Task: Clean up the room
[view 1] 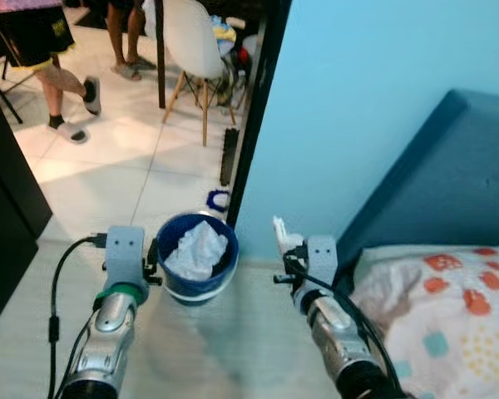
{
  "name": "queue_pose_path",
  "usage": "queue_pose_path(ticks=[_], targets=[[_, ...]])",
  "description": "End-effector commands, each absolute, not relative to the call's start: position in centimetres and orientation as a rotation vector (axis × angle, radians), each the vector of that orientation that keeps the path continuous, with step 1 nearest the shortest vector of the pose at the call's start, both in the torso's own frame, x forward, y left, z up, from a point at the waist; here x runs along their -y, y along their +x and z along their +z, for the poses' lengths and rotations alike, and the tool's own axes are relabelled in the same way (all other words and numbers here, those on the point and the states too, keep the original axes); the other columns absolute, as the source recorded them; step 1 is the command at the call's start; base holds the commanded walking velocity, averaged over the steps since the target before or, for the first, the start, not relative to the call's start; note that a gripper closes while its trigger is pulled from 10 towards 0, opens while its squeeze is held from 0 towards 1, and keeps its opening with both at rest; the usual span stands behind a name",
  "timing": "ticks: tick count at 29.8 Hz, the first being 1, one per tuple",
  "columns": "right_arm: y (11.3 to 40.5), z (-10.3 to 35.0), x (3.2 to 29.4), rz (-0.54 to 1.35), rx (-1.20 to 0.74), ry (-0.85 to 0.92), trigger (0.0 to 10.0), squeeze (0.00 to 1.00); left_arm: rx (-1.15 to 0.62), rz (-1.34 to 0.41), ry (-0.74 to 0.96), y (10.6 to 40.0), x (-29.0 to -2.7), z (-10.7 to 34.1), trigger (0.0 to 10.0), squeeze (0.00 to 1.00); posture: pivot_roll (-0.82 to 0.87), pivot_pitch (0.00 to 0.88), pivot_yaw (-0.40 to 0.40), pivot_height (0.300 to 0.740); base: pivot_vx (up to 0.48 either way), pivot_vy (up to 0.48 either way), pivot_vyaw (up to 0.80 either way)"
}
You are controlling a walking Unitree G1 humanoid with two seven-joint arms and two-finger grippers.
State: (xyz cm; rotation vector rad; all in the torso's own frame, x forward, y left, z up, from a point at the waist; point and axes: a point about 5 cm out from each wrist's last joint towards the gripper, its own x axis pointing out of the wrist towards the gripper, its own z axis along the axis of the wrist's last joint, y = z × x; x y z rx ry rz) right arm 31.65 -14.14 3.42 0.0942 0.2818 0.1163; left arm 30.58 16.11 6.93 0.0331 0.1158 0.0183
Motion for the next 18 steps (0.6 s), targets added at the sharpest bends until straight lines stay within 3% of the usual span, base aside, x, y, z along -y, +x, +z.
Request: queue_pose_path(ticks=[1, 4, 18], targets=[[31.6, 3.37, 13.64, 0.128, -0.283, 0.102, 10.0, 0.0, -0.126, 0.034, 0.039, 30.32, -16.76, 6.64, 10.0, 0.0, 0.07, 0.0, -0.055, 0.74, 0.431, 0.0, 0.8], [31.59, 3.37, 13.63, 0.128, -0.283, 0.102, 10.0, 0.0, -0.126, 0.034, 0.039, 30.31, -16.77, 6.64, 10.0, 0.0, 0.07, 0.0, -0.055, 0.74, 0.431, 0.0, 0.8], [31.67, 3.25, 14.12, 0.086, -0.295, 0.137, 10.0, 0.0, -0.131, 0.049, 0.042, 30.55, -17.29, 6.73, 10.0, 0.0, 0.08, 0.005, -0.051, 0.74, 0.432, 0.0, 0.0]])
